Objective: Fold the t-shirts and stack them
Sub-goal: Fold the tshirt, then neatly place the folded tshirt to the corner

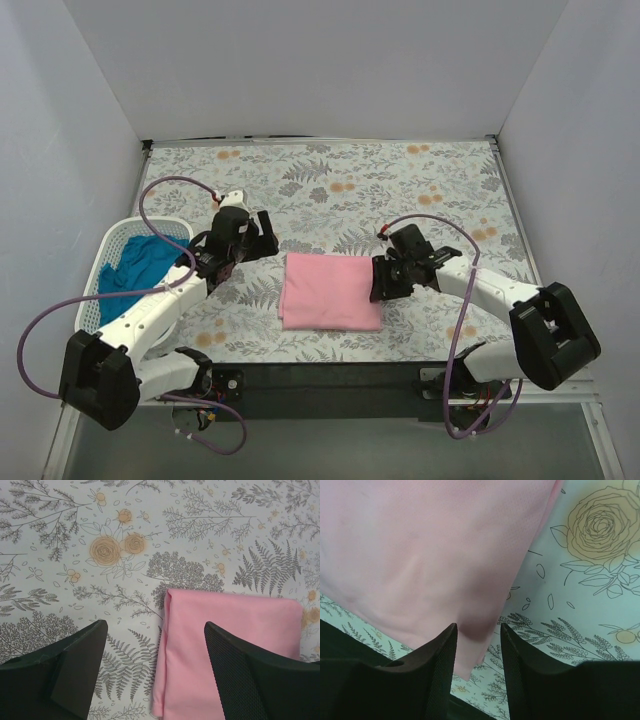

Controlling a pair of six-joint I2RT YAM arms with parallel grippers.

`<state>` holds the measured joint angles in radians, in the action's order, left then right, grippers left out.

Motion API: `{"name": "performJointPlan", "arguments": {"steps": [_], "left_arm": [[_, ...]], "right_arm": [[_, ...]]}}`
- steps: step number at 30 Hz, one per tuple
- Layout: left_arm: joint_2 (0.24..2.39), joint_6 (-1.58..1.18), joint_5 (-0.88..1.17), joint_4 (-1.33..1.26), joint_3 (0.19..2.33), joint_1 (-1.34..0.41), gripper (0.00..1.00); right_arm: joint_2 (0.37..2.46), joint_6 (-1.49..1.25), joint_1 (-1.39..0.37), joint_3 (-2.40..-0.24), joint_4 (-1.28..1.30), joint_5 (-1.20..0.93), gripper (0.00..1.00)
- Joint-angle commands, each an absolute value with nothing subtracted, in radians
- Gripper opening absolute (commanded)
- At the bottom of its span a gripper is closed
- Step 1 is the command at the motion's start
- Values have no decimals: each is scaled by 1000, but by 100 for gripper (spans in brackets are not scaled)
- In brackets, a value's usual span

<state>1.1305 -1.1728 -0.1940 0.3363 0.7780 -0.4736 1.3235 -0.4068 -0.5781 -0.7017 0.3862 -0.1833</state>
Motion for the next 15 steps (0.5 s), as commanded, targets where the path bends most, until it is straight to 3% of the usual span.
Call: {"name": "performJointPlan", "arguments": {"steps": [1, 8, 9, 12, 15], "left_arm": [[1146, -1158, -152, 351, 787, -472, 77], [1169, -1157, -164, 367, 793, -472, 76], [1176, -1154, -164, 367, 795, -472, 76], [1190, -1152, -173, 380, 802, -472, 76], [1203, -1152, -179, 388, 805, -472, 76]], "right_arm": [[1356, -402, -578, -680, 330, -227, 46], [1439, -385, -580, -673, 296, -195, 37], [1450, -377, -580, -676, 287, -177, 24], [1505, -365, -577, -698, 279, -127, 2], [1563, -339, -568, -733, 279, -91, 1]]}}
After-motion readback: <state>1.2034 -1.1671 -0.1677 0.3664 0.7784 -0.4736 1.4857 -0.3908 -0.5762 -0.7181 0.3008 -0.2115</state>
